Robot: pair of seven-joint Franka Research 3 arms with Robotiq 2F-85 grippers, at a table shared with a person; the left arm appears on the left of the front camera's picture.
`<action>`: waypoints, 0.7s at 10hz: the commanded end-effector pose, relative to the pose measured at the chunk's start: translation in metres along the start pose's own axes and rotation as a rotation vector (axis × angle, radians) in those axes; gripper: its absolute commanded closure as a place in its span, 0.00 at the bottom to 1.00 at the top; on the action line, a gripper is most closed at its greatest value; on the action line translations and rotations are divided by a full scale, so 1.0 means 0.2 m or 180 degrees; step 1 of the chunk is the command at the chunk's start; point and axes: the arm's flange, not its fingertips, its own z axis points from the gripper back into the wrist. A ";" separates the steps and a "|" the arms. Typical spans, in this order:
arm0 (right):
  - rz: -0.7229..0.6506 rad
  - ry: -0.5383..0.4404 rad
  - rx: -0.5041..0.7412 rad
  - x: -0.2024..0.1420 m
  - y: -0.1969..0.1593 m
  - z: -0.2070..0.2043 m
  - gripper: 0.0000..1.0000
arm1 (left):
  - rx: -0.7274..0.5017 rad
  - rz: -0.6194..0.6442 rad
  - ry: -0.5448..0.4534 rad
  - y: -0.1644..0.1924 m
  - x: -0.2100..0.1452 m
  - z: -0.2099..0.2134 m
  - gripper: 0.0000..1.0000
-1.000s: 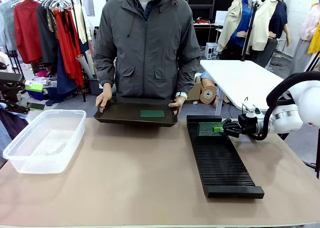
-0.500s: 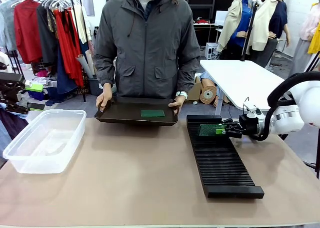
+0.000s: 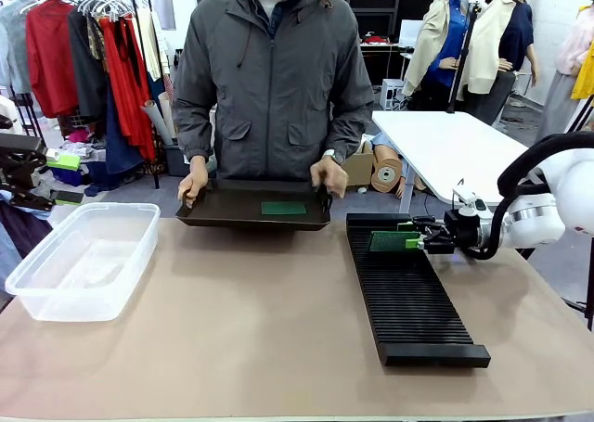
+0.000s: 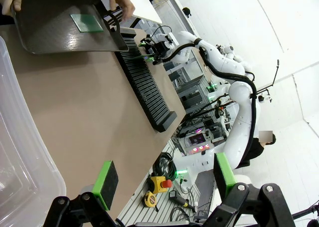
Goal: Sort PCBs into racks and boxes based on the side picked up.
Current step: If the short side of the Blank PCB is picked up, insert it into the PCB Rack ; if the long side is picked up, place it in the Organizing box.
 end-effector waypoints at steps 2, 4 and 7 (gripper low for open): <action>-0.0114 -0.0054 -0.0128 0.05 0.01 -0.02 0.00 | -0.0002 0.0008 0.0016 -0.01 0.00 0.01 0.00; -0.0157 -0.0006 -0.0128 0.06 0.00 -0.02 0.00 | -0.0002 0.0008 0.0016 -0.01 0.00 0.01 0.00; -0.0158 0.0009 -0.0264 0.07 -0.02 -0.02 0.00 | -0.0002 0.0008 0.0016 -0.01 0.00 0.01 0.00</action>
